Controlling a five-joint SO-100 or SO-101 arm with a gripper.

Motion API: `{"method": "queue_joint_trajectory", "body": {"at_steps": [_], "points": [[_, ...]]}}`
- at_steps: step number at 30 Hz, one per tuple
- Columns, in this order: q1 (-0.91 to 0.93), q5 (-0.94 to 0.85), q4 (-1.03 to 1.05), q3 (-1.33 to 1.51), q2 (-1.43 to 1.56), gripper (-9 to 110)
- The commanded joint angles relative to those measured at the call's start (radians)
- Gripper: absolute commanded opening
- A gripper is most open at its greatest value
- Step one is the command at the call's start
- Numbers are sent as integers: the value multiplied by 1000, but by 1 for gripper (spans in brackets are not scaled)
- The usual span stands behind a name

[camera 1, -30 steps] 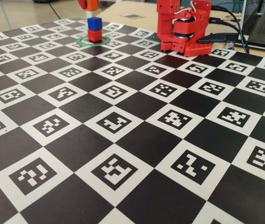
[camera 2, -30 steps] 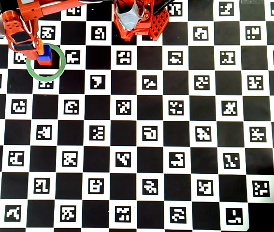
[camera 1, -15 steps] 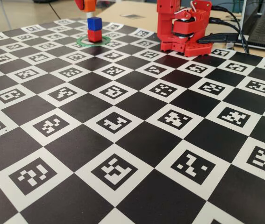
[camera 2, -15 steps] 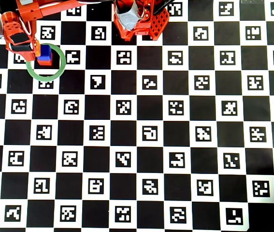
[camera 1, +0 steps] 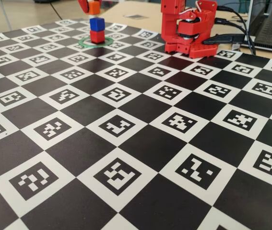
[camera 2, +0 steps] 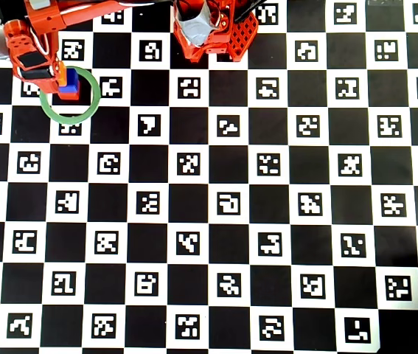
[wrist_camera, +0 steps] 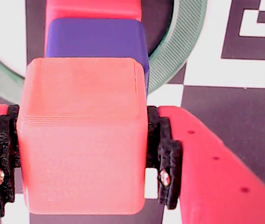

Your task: Grab the red cube then put it in the green circle then put the blue cube on top and finally the orange cube on top

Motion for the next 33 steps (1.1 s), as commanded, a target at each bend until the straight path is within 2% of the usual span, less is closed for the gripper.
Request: {"method": "queue_joint_trajectory", "body": {"at_steps": [1, 33], "points": [[9, -2, 9, -5, 66, -1], [-12, 20, 40, 21, 107, -1]]}}
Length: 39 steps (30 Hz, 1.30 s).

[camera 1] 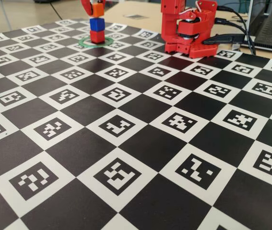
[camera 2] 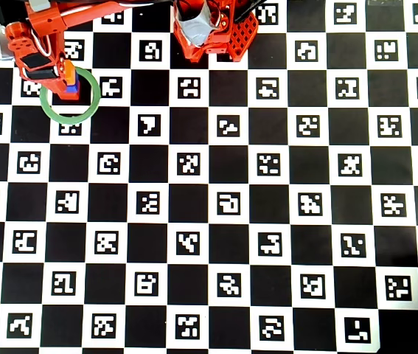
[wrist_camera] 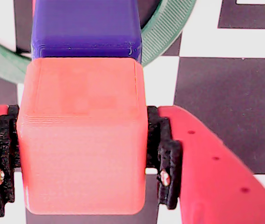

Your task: Grab the red cube then put it in the green circle then put the blue cube on top and finally the orange cube on top

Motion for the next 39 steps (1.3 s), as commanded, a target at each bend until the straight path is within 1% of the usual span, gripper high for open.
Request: {"method": "queue_joint_trajectory", "body": {"at_steps": [1, 17, 39], "points": [[-12, 2, 15, -5, 107, -1], [-12, 6, -12, 26, 109, -1], [-9, 23, -37, -3, 107, -1]]}}
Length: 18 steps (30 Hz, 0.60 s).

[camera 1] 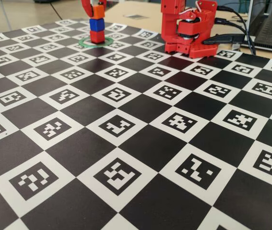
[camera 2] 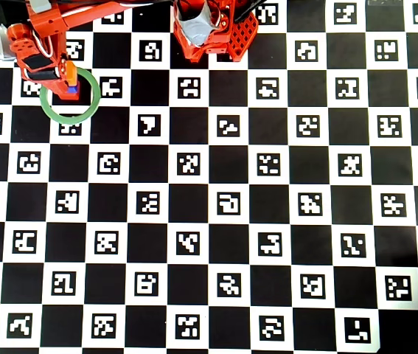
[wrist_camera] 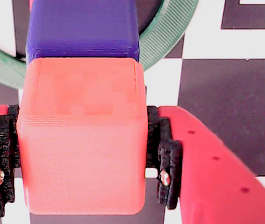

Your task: Grab the red cube then put it in the green circle then put the blue cube on top and finally the orange cube on top

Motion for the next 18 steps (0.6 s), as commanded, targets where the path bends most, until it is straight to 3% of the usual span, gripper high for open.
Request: {"method": "queue_joint_trajectory", "body": {"at_steps": [1, 12, 18], "points": [[-9, 3, -11, -34, 103, -1], [-9, 8, -14, -23, 103, -1], [-8, -5, -8, -21, 103, 17]]}}
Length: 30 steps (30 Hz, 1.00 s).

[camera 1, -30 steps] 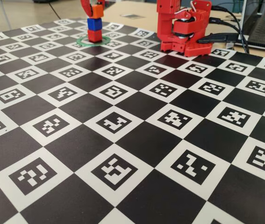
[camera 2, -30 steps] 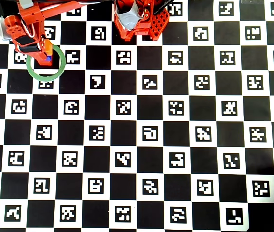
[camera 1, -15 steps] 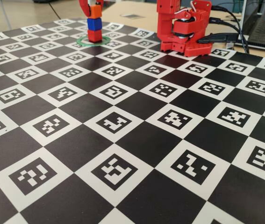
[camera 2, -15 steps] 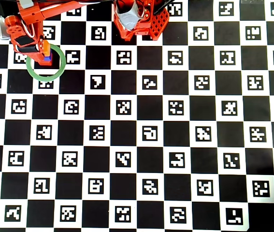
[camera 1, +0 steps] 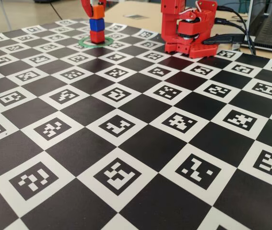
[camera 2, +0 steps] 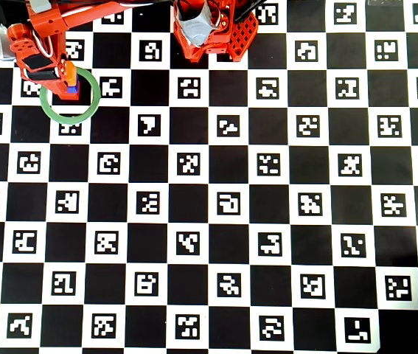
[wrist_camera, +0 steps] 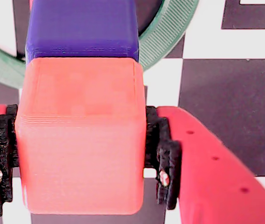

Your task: Grab the red cube then put it in the green circle then put the blue cube on top and finally the orange cube on top

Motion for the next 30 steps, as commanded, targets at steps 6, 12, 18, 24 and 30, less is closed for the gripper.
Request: {"method": "queue_joint_trajectory", "body": {"at_steps": [6, 12, 18, 24, 30], "points": [[-8, -11, -8, -20, 103, 22], [-3, 3, -9, -21, 103, 28], [3, 12, -8, -32, 110, 32], [15, 2, 9, -58, 143, 34], [17, -26, 86, -130, 193, 34]]}}
